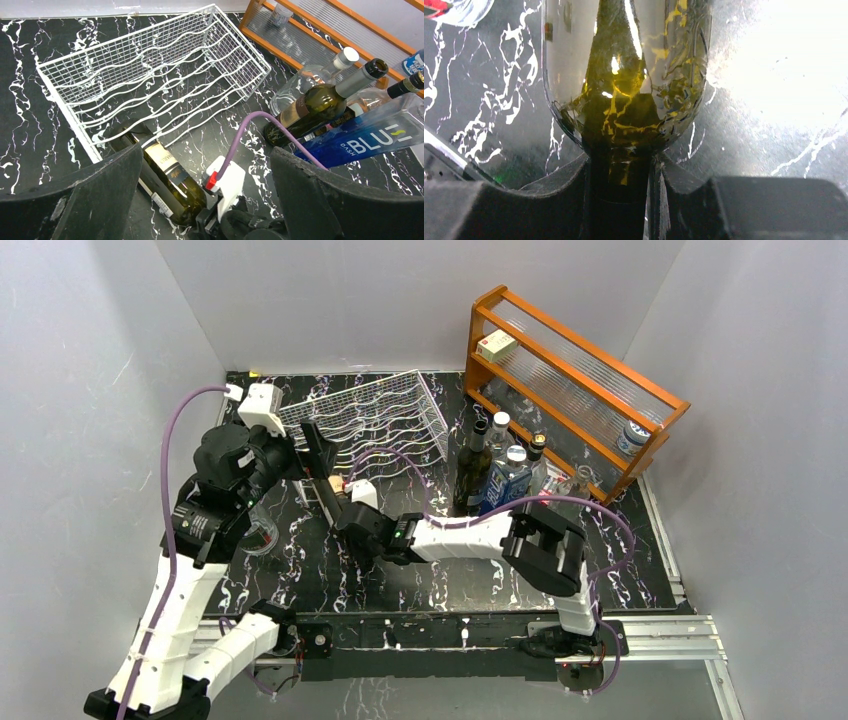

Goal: Put the wine bottle on the wine rack

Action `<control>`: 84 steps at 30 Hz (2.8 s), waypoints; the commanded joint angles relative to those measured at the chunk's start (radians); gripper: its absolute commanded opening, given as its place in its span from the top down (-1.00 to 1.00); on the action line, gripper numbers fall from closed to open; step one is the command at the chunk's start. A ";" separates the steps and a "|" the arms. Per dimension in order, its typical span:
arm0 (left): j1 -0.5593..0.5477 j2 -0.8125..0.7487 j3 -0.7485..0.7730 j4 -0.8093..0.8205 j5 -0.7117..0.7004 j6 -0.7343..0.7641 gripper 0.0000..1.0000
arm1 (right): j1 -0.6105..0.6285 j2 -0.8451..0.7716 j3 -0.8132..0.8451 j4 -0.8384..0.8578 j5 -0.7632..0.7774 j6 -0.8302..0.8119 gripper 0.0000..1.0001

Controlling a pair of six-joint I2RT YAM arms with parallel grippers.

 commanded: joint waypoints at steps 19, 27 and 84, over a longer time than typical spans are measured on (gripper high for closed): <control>0.000 -0.024 0.049 -0.023 0.038 0.012 -0.96 | -0.068 0.249 0.406 0.187 0.117 0.077 1.00; 0.000 -0.029 0.046 -0.022 0.044 0.002 -0.96 | -0.095 0.293 0.428 0.217 0.063 0.118 1.00; 0.000 -0.066 0.174 -0.062 0.042 0.043 -0.97 | -0.125 -0.118 0.124 0.178 0.034 -0.113 -0.66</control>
